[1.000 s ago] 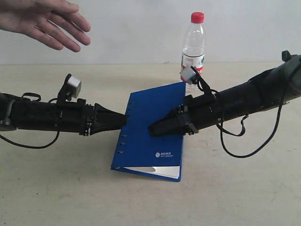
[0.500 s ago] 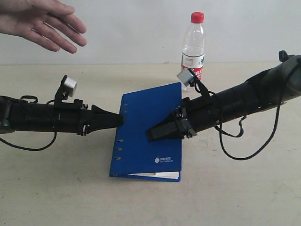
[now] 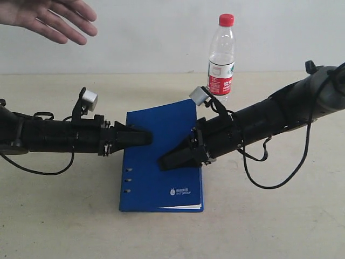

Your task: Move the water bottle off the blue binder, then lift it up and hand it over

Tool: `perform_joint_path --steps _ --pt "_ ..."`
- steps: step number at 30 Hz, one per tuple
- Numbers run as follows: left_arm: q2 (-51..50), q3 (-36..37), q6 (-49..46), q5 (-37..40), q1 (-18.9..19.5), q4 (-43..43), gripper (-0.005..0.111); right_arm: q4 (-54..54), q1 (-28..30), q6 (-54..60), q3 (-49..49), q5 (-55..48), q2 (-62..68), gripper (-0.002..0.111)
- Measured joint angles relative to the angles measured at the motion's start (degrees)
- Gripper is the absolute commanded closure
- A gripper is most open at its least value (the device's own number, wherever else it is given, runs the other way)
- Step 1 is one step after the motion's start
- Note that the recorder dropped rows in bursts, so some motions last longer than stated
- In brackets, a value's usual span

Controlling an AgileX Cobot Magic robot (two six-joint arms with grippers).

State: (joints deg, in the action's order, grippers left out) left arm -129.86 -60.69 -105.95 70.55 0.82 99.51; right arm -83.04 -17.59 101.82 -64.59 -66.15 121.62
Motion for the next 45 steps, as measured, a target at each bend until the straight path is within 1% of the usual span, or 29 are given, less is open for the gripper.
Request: perform_joint_path --steps 2,3,7,9,11,12,16,17,18,19,24,28,31,33,37,41,43,45 --pt "0.00 -0.33 0.00 -0.15 -0.39 0.12 0.099 0.00 0.20 -0.36 0.10 0.00 0.00 0.108" --pt "0.00 -0.34 0.00 -0.27 -0.47 0.12 0.102 0.00 0.24 -0.50 0.10 0.00 0.00 0.108" --pt "0.00 -0.42 -0.14 -1.03 -0.68 0.44 0.102 0.00 0.34 -0.60 0.10 1.20 0.00 0.108" --pt "0.00 -0.42 -0.14 -1.12 -0.68 0.44 0.102 0.11 0.34 -0.60 0.21 1.46 0.00 0.106" --pt "0.00 -0.42 -0.19 -1.12 -0.28 0.44 0.102 0.11 0.34 -0.60 0.21 1.46 0.00 0.098" --pt "0.00 -0.42 -0.28 -0.82 -0.15 0.33 0.102 -0.06 0.34 -0.60 0.21 1.58 0.00 0.091" --pt "0.00 -0.42 -1.50 0.69 1.67 -0.59 0.102 -1.58 -0.28 0.88 0.21 1.56 0.00 0.056" --pt "0.00 -0.42 -1.53 0.69 2.18 -0.59 0.102 -1.74 -0.41 1.30 0.10 1.44 0.00 0.050" --pt "0.00 -0.42 -1.63 0.69 2.66 -0.59 0.102 -2.08 -0.51 1.61 0.10 1.47 0.00 0.046" --pt "0.00 -0.42 -1.63 0.69 3.12 -0.70 0.102 -2.33 -0.49 2.06 0.10 1.47 0.00 0.044" --pt "0.00 -0.42 -1.63 0.58 4.28 -0.68 0.102 -2.72 -0.63 2.50 0.10 4.57 0.00 0.045" --pt "0.00 -0.42 -1.63 -0.44 5.41 -0.41 0.102 -0.97 -0.63 2.10 0.10 13.65 -0.94 0.045" --pt "0.00 -0.42 -1.98 -1.03 6.07 -0.24 0.102 4.09 0.27 -1.67 0.10 20.87 -2.20 0.045" --pt "0.00 -0.42 -2.46 -0.93 6.07 0.03 0.102 7.72 1.48 -4.99 0.10 23.95 -2.71 0.045" --pt "0.00 -0.42 -2.85 -0.42 6.07 0.13 0.102 14.32 4.38 -10.61 0.10 25.95 -3.56 0.045" --pt "0.00 -0.42 -3.62 -0.18 6.07 0.13 0.102 17.02 7.03 -14.94 0.10 27.34 -3.56 0.045" --pt "0.00 -0.42 -4.58 -0.19 6.07 -0.17 0.102 17.14 7.91 -16.29 0.10 27.47 -3.56 0.050" --pt "0.00 -0.42 -4.99 -0.06 6.07 -0.30 0.102 17.41 8.16 -17.02 0.10 26.43 -3.60 0.064"
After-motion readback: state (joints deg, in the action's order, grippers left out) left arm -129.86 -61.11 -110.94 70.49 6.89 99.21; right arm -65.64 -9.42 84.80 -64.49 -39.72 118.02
